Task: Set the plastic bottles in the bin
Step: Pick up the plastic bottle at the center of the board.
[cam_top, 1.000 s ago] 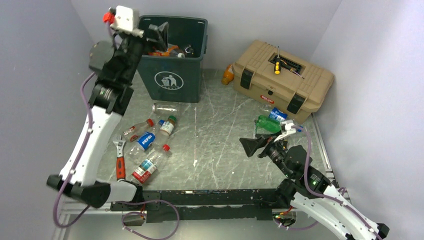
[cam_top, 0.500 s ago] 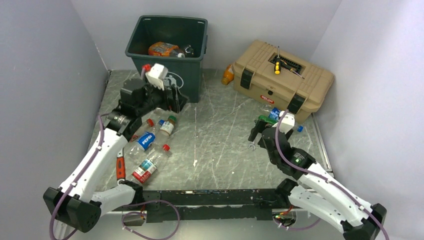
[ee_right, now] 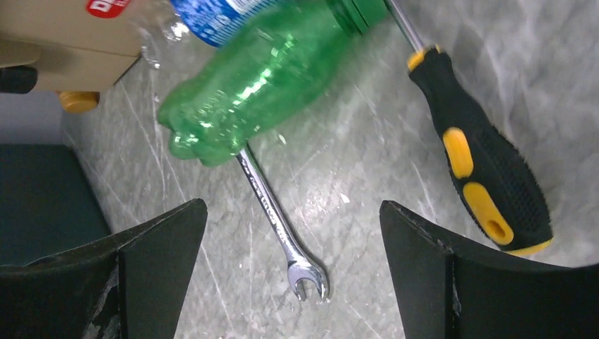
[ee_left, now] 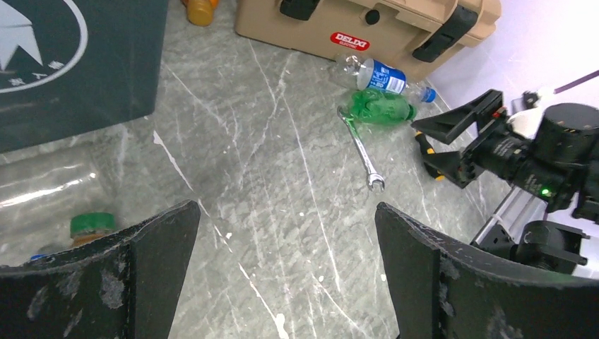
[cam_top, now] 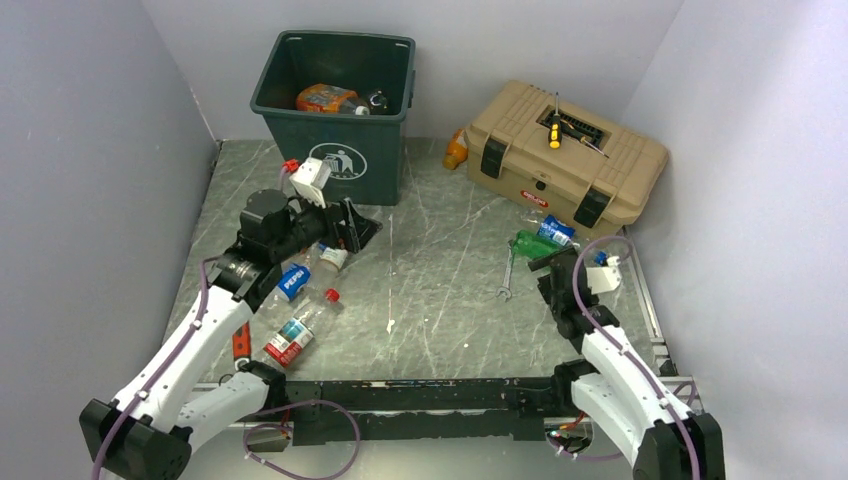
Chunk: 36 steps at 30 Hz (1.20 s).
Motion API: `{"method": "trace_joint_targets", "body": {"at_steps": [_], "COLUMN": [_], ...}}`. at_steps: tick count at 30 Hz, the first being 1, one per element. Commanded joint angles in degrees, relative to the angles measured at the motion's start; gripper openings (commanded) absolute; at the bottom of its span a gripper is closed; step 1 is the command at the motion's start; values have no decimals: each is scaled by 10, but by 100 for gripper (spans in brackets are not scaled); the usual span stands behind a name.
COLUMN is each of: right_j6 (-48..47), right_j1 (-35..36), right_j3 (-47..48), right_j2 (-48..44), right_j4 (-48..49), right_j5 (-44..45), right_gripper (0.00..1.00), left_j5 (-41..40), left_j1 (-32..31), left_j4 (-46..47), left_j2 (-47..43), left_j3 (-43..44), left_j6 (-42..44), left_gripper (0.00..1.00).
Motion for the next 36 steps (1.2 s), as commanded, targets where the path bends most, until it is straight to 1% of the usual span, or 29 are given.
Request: {"method": "trace_joint_targets", "body": {"at_steps": [1,5,10,14,19,28,32,36], "right_j6": [174,211,240,241,248,237,213,185], "right_j1": [-5,-14,-37,-59,-66,-70,-70,-70], "right_j3": [-41,-28,-27,-10,-13,-14,-18,-42], "right_j2": [3,59,122,187,228,290,306,275], "right_j4": [113,134,202,218,255,313,336,360], "right_j5": [-15,19,17,9,5,-3,-7,-12], "right_gripper": [97,97,97,97,94,81,72,60], "left_j5": [-18,-16,-32,-41,-43,-45,-41,-39], "left_j1": [-13,-20,-32,-40,-43,-44,-44,-44], "left_j4": [36,39,30,26,25,23,23,25], "left_j2": [-20,-22,-23,-25,-20,-16,-13,-10], "left_j3": [-15,-18,-17,-17,-17,-16,-17,-18], "left_j6": [-23,-31,-24,-18,-16,-14,-13,-12], "left_gripper": [99,99,99,99,99,99,99,99]}}
